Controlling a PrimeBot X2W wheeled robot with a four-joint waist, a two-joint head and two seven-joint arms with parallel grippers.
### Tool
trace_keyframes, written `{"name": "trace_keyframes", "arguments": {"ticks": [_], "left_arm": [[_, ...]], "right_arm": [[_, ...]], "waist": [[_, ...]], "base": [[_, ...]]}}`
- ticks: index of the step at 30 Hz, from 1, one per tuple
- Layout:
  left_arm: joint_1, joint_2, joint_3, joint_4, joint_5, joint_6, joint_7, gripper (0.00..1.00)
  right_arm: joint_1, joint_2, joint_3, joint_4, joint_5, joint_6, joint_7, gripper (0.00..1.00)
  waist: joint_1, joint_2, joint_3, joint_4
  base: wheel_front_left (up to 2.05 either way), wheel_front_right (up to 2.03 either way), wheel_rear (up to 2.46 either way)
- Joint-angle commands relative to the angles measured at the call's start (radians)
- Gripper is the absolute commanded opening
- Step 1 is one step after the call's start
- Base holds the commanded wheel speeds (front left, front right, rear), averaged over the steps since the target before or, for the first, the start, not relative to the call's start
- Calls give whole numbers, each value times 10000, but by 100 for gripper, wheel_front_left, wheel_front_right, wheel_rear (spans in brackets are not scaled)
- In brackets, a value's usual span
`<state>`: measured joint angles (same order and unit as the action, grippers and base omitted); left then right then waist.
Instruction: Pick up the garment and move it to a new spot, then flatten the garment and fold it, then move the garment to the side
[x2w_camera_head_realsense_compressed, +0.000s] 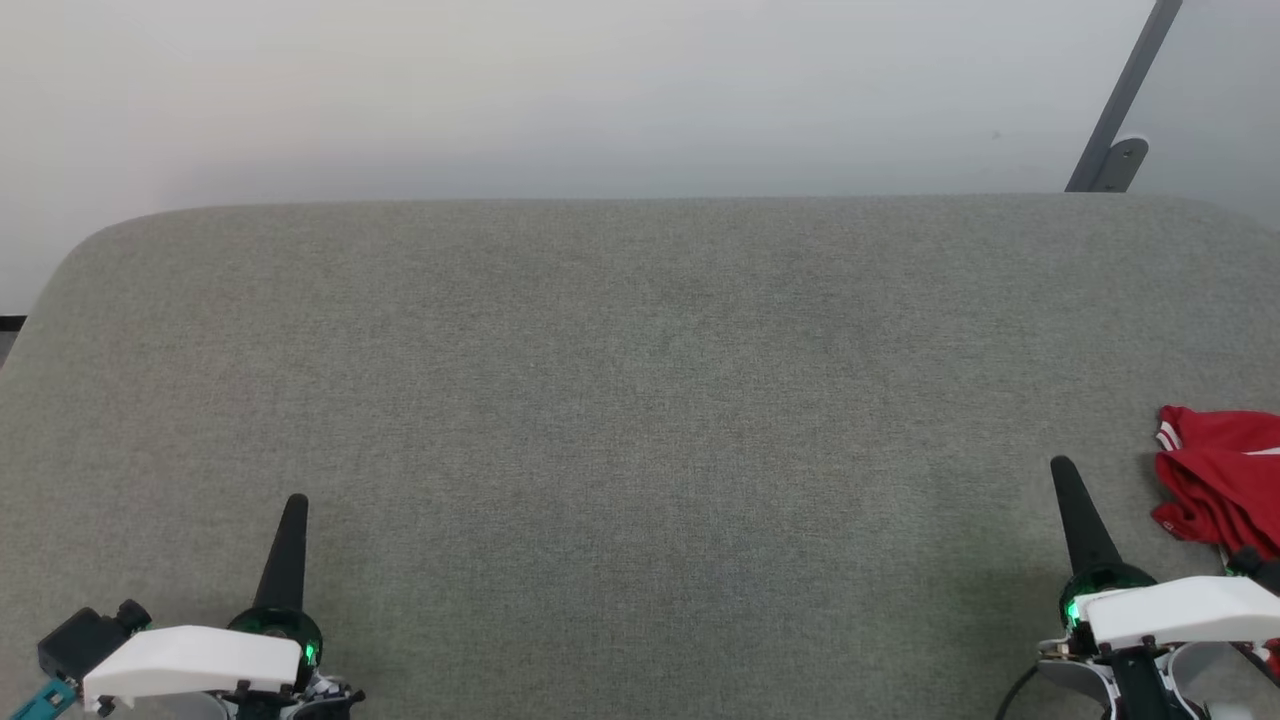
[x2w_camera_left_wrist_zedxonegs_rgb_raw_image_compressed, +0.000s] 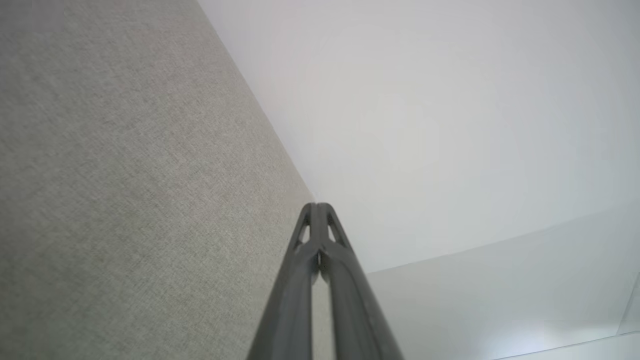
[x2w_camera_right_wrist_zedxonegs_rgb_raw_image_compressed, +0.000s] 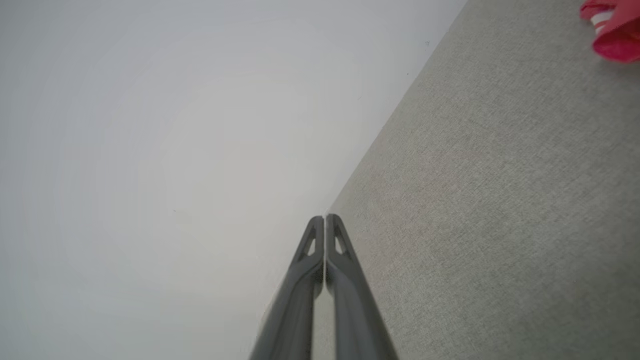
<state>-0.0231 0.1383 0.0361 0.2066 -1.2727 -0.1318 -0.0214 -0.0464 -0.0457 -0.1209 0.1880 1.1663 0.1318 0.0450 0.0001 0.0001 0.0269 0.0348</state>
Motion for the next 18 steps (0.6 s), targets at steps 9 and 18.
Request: {"name": "trace_keyframes", "arguments": {"ticks": [9,18], "left_arm": [[-386,-126,183,37,-884,13,301,0],[-493,-272,283,124,-1496,15,504,0]], "right_arm": [[-289,-54,36,66,1054,-7,179,0],[-363,-57,44,196,1842,-8,302,0]], "waist": [[0,-1,-42,-61],[0,-1,-80,-117]], "base": [[0,0,0],[0,0,0]]}}
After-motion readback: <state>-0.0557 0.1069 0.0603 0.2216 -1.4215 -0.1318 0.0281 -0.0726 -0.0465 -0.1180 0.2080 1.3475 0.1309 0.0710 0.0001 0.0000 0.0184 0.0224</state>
